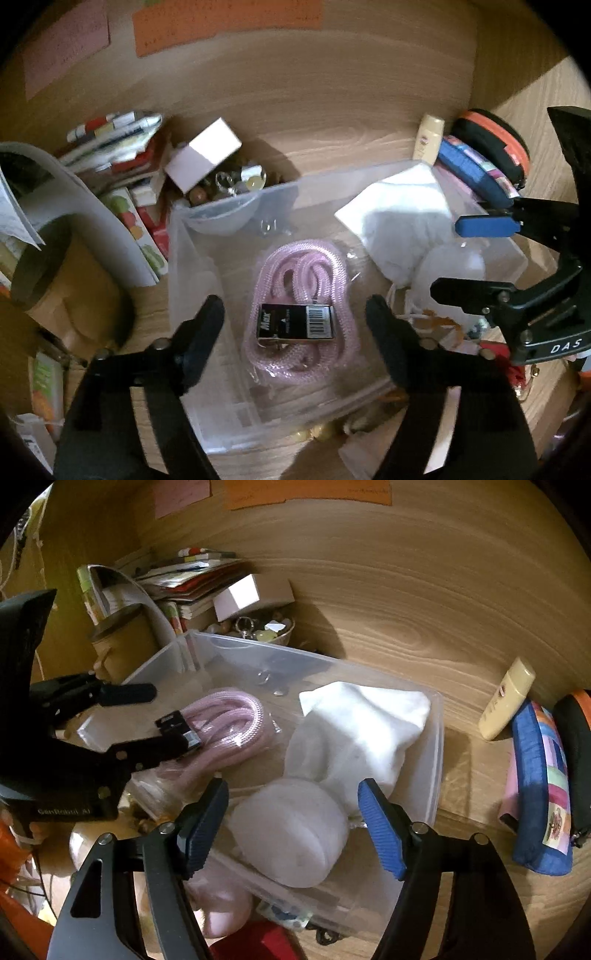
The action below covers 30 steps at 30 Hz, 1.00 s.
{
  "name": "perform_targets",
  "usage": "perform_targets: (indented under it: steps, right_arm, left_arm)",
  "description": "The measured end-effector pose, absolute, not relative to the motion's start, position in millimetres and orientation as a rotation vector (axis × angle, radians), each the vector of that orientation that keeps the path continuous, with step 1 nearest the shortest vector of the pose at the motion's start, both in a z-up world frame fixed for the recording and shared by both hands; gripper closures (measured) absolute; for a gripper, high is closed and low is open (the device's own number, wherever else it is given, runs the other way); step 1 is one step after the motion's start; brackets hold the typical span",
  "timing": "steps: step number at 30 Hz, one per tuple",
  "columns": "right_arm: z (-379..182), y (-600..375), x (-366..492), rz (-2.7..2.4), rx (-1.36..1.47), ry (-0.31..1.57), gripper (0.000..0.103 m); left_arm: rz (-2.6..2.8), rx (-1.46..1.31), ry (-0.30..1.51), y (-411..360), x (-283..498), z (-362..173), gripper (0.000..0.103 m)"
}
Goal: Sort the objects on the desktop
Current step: 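Lower the blue card into the bin and open the left gripper, then grasp the tan cup with the left gripper while the right gripper grasps the red pouch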
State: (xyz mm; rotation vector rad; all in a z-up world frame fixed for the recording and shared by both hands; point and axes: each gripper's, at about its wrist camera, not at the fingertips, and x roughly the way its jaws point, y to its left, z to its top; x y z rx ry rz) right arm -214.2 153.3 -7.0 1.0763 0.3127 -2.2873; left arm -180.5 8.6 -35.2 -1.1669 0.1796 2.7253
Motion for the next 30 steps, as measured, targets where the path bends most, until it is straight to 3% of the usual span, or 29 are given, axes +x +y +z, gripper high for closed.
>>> perform_targets:
  steps: [4, 13, 28, 30]
  right_arm:
    - [5, 158, -203, -2.325, 1.05, 0.311, 0.022]
    - [29, 174, -174, -2.387, 1.001, 0.295, 0.021]
    - [38, 214, -129, -2.442, 0.942, 0.265, 0.02]
    - [31, 218, -126, -2.421, 0.967, 0.256, 0.014]
  left_arm:
    - [2.745, -1.127, 0.2, 11, -169, -24, 0.017]
    - [2.811, -1.044, 0.187, 9, -138, 2, 0.007]
    - [2.801, -1.126, 0.15, 6, -96, -10, 0.006]
    - [2.781, -1.165, 0.142, 8, -94, -19, 0.006]
